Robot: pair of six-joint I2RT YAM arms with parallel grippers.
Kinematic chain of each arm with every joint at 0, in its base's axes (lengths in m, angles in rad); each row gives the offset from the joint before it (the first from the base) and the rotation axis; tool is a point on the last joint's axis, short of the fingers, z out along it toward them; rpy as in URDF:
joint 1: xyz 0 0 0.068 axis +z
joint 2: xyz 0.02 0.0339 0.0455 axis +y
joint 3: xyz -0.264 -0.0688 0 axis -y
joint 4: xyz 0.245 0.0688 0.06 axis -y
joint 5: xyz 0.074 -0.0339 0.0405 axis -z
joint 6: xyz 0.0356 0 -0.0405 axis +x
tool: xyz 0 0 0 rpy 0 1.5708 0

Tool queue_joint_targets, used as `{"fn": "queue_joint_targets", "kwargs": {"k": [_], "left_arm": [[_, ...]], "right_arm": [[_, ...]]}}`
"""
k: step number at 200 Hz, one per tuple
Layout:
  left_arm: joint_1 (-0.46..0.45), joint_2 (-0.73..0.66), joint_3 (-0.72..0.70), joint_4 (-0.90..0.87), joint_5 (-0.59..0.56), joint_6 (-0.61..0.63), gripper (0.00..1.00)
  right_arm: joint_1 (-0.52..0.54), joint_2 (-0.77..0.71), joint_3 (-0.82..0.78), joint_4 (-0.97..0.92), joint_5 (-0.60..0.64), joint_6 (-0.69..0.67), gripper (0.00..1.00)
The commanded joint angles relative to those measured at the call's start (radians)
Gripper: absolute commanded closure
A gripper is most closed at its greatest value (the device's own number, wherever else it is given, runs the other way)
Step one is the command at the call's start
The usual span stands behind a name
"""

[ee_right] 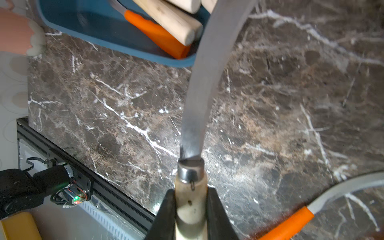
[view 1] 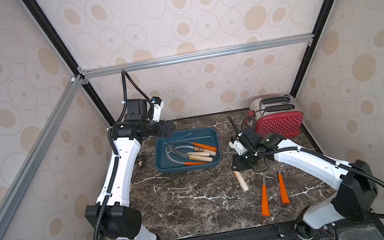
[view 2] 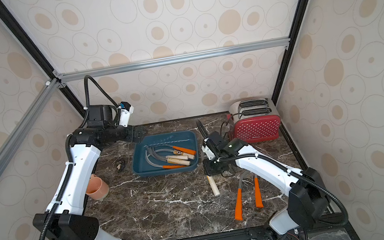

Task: Put small sickles into storage boxes
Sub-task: Place the sickle in the storage box.

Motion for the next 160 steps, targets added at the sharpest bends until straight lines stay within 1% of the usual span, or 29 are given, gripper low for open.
{"fn": "queue_joint_targets", "kwargs": {"k": [1,43,71,104,135,160], "left_arm": [[-0.003,-0.046,0.056,-0.008,-0.072,-0.007,0.01],[0.011,-0.081,0.045,-0.001,-0.166,-0.022,0.01],[0.033,-0.093,0.052,-0.003,-0.135,-0.036,0.01],[0.032,-0.098,0.061,-0.009,-0.105,-0.025,0.01],[0.034,-0.100,0.053,-0.006,-0.102,-0.020,0.01],[0.034,-0.100,0.050,-0.008,-0.092,-0.020,0.01]], "right_arm": [[0.020,0.109,0.142,-0.051,0.007,-0.082,0.99],[0.028,0.314,0.400,-0.091,-0.030,-0.172,0.99],[0.029,0.441,0.567,-0.121,-0.031,-0.232,0.99],[0.033,0.602,0.801,-0.198,-0.030,-0.286,0.99],[0.044,0.719,0.964,-0.224,-0.043,-0.353,0.98],[0.056,0.795,1.087,-0.249,-0.014,-0.410,0.98]]}}
